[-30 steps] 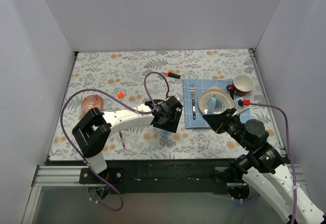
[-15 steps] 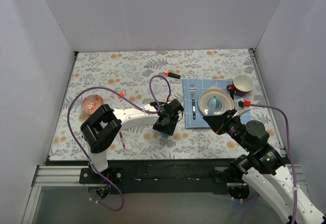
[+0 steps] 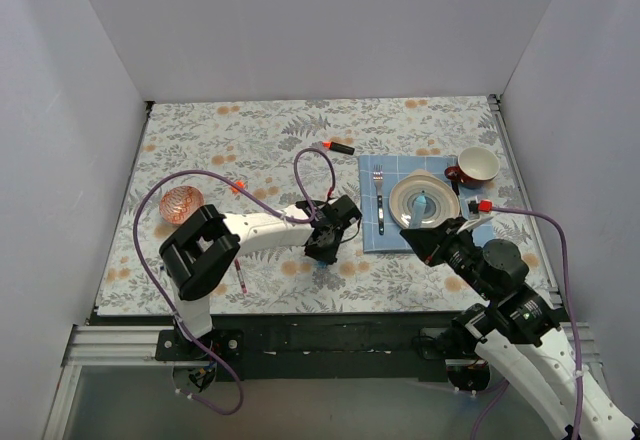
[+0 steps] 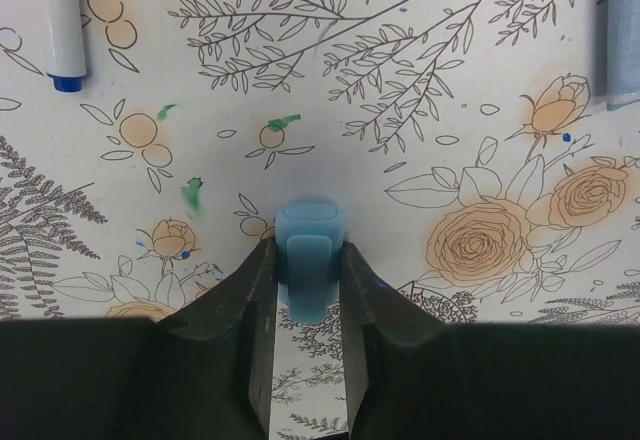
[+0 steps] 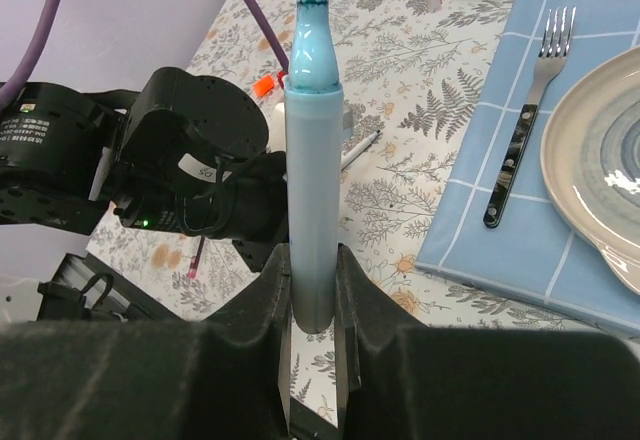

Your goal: Insert the pens into the pen caps

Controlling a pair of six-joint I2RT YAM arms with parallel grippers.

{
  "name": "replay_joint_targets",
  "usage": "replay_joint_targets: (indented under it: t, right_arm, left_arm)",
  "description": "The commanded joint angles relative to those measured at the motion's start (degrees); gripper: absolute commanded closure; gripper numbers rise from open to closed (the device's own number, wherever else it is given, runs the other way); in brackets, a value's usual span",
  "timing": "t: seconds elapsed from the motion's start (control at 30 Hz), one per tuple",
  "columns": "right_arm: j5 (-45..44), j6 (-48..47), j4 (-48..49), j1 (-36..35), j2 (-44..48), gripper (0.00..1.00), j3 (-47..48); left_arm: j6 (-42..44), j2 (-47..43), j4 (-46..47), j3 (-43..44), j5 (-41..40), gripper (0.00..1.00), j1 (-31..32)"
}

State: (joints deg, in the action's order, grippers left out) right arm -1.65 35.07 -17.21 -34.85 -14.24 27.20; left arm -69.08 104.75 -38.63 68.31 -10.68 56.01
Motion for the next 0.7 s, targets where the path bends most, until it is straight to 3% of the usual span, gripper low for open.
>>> replay_joint_targets:
  t: [0.0,0.13,0.2,0.3,0.67]
  right_arm:
    - [-1.43,-3.25,1.21,0.22,-0.44,0.99,0.67]
    - [1.2,-3.51,3.23,0.13,-4.29,0.99,-2.41]
    - [4.19,-3.17,6.47,0.13,-6.05,0.99,-3.9]
    - [9.81,-0.71,12.61,0.13,-9.83,0.99,-7.24]
    - [14.49,2.9,28.37,-4.16,-25.65,0.99,-9.45]
  left_arm:
    - [-3.07,-3.23,0.75,1.29,-0.75,1.0,-0.72]
    - [-4.66,-10.51,8.62,-0.37,5.91,1.0,-4.85]
    - [-5.97,-15.26,12.42,-3.0,13.37,1.0,-9.67]
    - [-9.84,-21.05,18.93,-6.26,18.49,1.0,-15.04]
    - [-14.59,-26.09,27.64,-7.84,18.94,1.0,-16.28]
